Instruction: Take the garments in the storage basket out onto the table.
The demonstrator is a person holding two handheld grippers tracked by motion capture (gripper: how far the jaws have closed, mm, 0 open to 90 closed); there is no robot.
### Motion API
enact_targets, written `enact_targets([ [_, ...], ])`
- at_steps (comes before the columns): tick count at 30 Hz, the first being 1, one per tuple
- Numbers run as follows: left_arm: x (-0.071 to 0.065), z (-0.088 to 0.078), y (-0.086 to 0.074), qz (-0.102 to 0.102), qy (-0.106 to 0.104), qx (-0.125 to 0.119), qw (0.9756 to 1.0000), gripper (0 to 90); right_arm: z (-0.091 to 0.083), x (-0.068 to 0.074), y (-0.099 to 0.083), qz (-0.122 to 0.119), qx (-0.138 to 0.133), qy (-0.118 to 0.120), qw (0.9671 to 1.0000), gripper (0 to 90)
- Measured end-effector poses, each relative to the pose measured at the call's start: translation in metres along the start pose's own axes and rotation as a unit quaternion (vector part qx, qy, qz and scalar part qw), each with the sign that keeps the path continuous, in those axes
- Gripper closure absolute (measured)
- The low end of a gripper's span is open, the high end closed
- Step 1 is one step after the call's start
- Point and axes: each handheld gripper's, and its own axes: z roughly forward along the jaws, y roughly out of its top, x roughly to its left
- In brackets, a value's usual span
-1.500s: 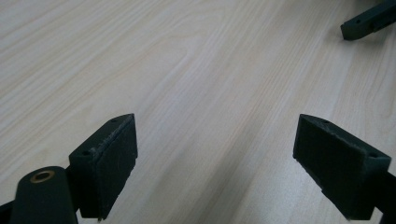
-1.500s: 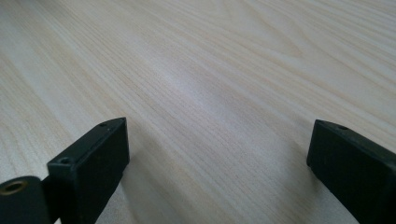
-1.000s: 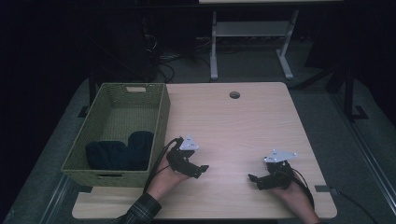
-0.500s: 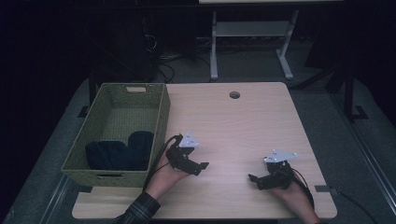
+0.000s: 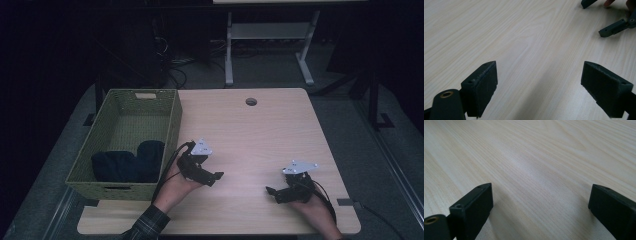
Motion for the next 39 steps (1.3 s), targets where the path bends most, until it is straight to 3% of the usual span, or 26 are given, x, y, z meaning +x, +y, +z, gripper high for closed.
enact_targets([
  [13,0.000,-0.010,0.011,0.013,-0.009,-0.001,0.9999,13.6,0.000,0.000,0.000,0.000,0.000,0.000,1.0000,5.3],
  [39,0.011,-0.027,0.022,-0.001,-0.032,0.008,0.9995,13.8,0.000,0.000,0.000,0.000,0.000,0.000,1.0000,5.3],
])
